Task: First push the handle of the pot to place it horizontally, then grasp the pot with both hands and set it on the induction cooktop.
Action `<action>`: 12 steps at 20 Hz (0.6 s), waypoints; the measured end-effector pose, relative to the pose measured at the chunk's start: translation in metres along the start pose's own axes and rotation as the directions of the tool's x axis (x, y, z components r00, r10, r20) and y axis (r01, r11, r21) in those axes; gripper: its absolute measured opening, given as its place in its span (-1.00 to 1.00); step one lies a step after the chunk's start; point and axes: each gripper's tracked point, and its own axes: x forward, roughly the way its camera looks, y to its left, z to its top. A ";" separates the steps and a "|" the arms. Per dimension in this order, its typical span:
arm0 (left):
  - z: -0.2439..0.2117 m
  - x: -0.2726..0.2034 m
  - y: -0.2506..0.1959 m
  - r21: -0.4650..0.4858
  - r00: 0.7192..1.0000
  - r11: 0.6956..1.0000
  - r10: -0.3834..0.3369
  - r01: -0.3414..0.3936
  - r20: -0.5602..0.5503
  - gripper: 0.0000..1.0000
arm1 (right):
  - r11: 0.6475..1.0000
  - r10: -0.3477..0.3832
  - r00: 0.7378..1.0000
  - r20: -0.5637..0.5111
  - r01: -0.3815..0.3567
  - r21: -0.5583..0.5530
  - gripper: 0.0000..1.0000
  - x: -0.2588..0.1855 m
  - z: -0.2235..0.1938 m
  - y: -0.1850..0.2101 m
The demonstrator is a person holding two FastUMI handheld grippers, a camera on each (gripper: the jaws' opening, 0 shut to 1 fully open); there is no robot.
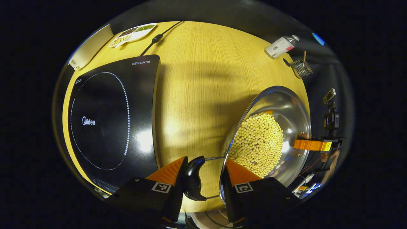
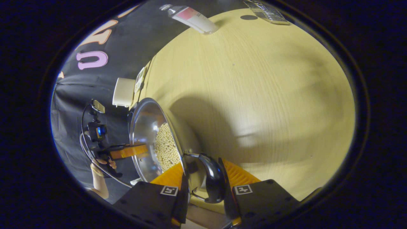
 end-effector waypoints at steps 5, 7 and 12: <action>-0.022 -0.015 0.001 -0.011 1.000 1.000 -0.001 0.001 -0.010 0.15 | 1.000 -0.002 1.000 -0.009 0.002 -0.011 -0.02 -0.006 -0.018 0.009; -0.031 -0.022 0.005 -0.010 1.000 1.000 0.001 -0.001 -0.011 0.11 | 1.000 0.001 1.000 -0.013 -0.001 -0.013 -0.02 -0.008 -0.028 0.015; -0.055 -0.041 0.023 -0.010 1.000 1.000 0.000 0.000 -0.025 0.11 | 1.000 -0.001 1.000 -0.024 0.001 -0.004 -0.02 -0.009 -0.057 0.035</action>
